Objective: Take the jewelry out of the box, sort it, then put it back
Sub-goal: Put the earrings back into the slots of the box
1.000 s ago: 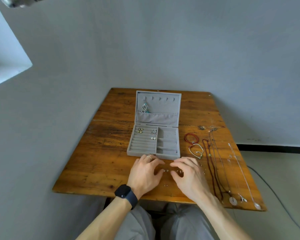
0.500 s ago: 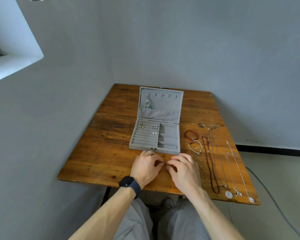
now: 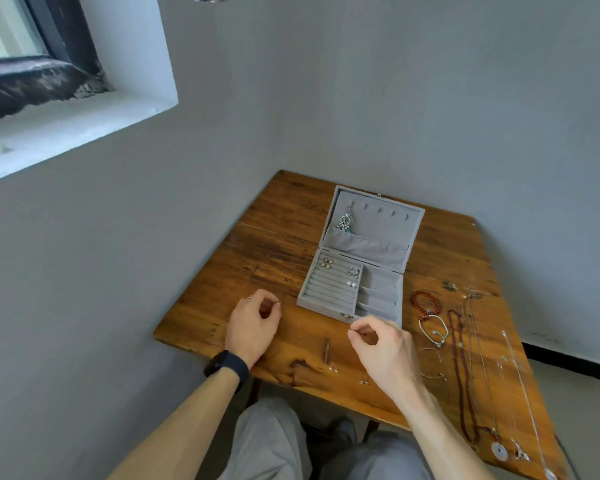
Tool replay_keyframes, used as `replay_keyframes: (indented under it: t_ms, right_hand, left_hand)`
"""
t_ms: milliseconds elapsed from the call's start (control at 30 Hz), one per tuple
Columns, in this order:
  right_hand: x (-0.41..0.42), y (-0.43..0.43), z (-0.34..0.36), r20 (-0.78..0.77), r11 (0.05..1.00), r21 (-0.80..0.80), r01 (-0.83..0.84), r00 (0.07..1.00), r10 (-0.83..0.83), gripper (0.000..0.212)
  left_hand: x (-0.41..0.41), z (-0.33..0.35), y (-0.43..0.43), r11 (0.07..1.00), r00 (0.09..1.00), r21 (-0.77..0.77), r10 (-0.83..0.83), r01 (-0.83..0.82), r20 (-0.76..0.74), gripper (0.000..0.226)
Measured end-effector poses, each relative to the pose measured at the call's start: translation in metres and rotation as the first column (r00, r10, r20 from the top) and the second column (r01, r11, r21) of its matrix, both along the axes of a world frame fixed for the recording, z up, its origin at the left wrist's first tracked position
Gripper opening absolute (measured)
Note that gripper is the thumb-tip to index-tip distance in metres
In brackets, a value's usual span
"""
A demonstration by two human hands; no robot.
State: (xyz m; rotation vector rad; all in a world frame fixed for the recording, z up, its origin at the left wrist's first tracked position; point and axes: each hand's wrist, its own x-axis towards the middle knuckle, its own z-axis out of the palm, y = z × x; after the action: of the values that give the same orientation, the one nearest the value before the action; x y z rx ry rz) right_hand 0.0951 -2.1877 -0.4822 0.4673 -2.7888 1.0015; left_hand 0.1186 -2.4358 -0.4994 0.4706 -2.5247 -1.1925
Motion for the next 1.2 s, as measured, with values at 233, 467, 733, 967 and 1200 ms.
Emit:
replay_keyframes:
  t_ms: [233, 467, 733, 967, 1200]
  right_hand:
    - [-0.061, -0.027, 0.015, 0.003, 0.998, 0.048, -0.033, 0.999, 0.033, 0.016]
    - [-0.111, -0.047, 0.020, 0.093, 0.984, 0.175, 0.026, 0.995, -0.043, 0.009]
    - [-0.122, -0.056, 0.015, 0.123, 0.942, 0.329, 0.068, 0.986, -0.114, 0.012]
    - [-0.119, -0.061, 0.014, 0.080, 0.943, 0.293, 0.156, 0.979, -0.186, 0.009]
    - [-0.115, -0.061, 0.006, -0.054, 0.934, 0.329, 0.141, 0.990, -0.130, 0.011]
  left_hand:
    - [-0.003, -0.009, -0.002, 0.996, 0.997, 0.047, 0.075, -0.075, 0.010, 0.006]
    - [-0.003, -0.013, -0.003, 0.997, 0.997, 0.028, 0.075, -0.074, -0.021, 0.013]
    - [-0.004, -0.016, -0.003, 0.997, 0.996, -0.010, 0.075, -0.076, -0.053, 0.012]
    - [-0.005, -0.016, -0.003, 0.998, 0.997, -0.023, 0.056, -0.057, -0.043, 0.012]
    - [-0.004, -0.012, -0.002, 0.998, 0.998, -0.030, 0.057, -0.058, -0.038, 0.012]
